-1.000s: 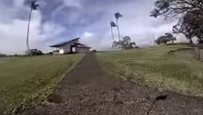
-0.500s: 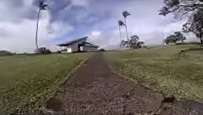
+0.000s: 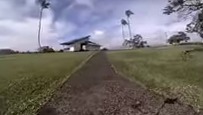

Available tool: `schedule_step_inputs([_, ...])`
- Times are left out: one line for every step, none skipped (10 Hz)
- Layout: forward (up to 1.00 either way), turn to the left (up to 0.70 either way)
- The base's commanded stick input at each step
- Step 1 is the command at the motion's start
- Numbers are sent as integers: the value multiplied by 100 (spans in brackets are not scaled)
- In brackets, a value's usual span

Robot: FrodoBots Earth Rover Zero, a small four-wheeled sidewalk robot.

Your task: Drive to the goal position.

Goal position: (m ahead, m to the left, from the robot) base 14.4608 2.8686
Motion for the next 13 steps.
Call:
schedule_step_inputs([50,40])
schedule_step_inputs([50,0])
schedule_step_inputs([50,0])
schedule_step_inputs([50,0])
schedule_step_inputs([50,0])
schedule_step_inputs([50,0])
schedule_step_inputs([50,0])
schedule_step_inputs([50,0])
schedule_step_inputs([50,0])
schedule_step_inputs([50,0])
schedule_step_inputs([50,0])
schedule_step_inputs([50,0])
schedule_step_inputs([50,0])
